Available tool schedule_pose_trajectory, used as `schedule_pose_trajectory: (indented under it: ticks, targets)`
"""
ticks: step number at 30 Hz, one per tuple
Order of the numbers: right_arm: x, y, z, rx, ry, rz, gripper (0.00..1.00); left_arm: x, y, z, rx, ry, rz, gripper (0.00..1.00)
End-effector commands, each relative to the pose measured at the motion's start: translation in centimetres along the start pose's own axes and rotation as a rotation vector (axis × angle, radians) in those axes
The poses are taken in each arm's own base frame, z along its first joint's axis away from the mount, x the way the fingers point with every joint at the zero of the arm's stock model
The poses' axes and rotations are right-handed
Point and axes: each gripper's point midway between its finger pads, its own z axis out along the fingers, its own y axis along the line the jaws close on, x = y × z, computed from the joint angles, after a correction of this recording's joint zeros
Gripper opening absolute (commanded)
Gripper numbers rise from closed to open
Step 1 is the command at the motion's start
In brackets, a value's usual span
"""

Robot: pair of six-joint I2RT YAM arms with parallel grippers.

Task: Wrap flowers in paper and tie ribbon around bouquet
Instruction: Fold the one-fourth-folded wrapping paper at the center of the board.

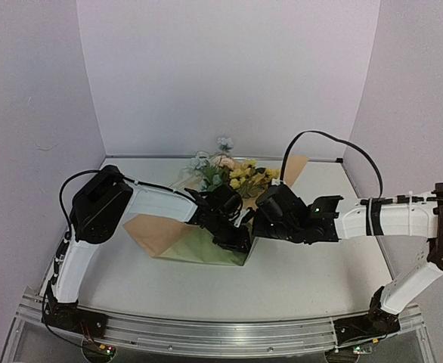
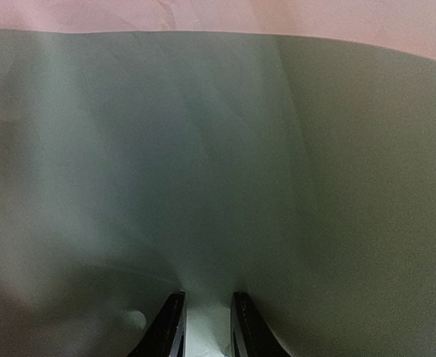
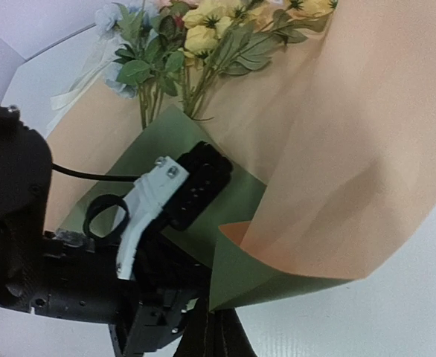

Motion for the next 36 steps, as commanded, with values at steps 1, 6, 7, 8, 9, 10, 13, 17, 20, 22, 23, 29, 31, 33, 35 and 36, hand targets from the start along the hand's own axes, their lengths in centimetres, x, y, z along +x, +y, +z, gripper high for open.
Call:
schedule_pose_trajectory:
  ticks: [1, 6, 7, 8, 9, 10, 13, 17, 20, 22, 23, 29, 31, 33, 35, 36]
  targets:
    - [-0.4, 1.4, 0.1, -0.042, 0.007, -0.025, 0.0, 0.2, 2.8, -2.5, -0.071, -0.024, -0.063, 0.26]
    - [-0.2, 1.4, 0.1, -0.046, 0.016, -0.035, 0.0, -0.8, 1.8, -4.8, 0.001, -0.065, -0.071, 0.27]
    - [-0.1, 1.4, 0.2, -0.046, 0.019, -0.039, 0.0, -0.9, 1.5, -5.2, 0.017, -0.072, -0.074, 0.27]
    - [0.0, 1.5, 0.3, -0.046, 0.023, -0.045, 0.0, -1.0, 1.4, -5.7, 0.035, -0.082, -0.082, 0.27]
    - [0.1, 1.5, 0.4, -0.047, 0.028, -0.051, 0.0, -1.2, 1.1, -6.3, 0.057, -0.096, -0.089, 0.27]
    - [0.2, 1.6, 0.5, -0.048, 0.034, -0.056, 0.0, -1.5, 0.8, -7.0, 0.084, -0.112, -0.096, 0.27]
    - [0.7, 1.9, 1.0, -0.05, 0.055, -0.072, 0.0, -2.1, 1.0, -9.1, 0.127, -0.157, -0.142, 0.27]
    - [1.1, 2.0, 1.4, -0.046, 0.073, -0.091, 0.0, -2.0, 1.5, -12.0, 0.148, -0.198, -0.187, 0.28]
    - [1.0, 2.5, 1.5, -0.05, 0.079, -0.107, 0.0, -0.6, 3.2, -13.5, 0.096, -0.194, -0.235, 0.28]
    - [0.9, 2.8, 1.7, -0.05, 0.082, -0.122, 0.0, 1.2, 4.9, -13.6, 0.039, -0.166, -0.274, 0.24]
    - [0.7, 3.2, 1.8, -0.055, 0.083, -0.131, 0.0, 2.1, 5.7, -13.4, 0.014, -0.147, -0.29, 0.22]
    - [0.7, 5.3, 2.7, -0.089, 0.119, -0.181, 0.0, 4.8, 9.3, -11.5, -0.084, -0.085, -0.359, 0.15]
    - [1.1, 6.1, 3.2, -0.108, 0.142, -0.194, 0.0, 4.7, 10.1, -10.4, -0.092, -0.078, -0.376, 0.13]
    - [1.7, 7.1, 3.7, -0.132, 0.166, -0.207, 0.0, 4.4, 10.3, -9.6, -0.08, -0.079, -0.381, 0.13]
    - [2.2, 8.3, 4.1, -0.158, 0.185, -0.233, 0.0, 4.3, 10.5, -9.0, -0.061, -0.079, -0.392, 0.12]
    - [2.4, 8.9, 4.3, -0.173, 0.193, -0.243, 0.0, 4.2, 10.4, -8.8, -0.053, -0.08, -0.395, 0.11]
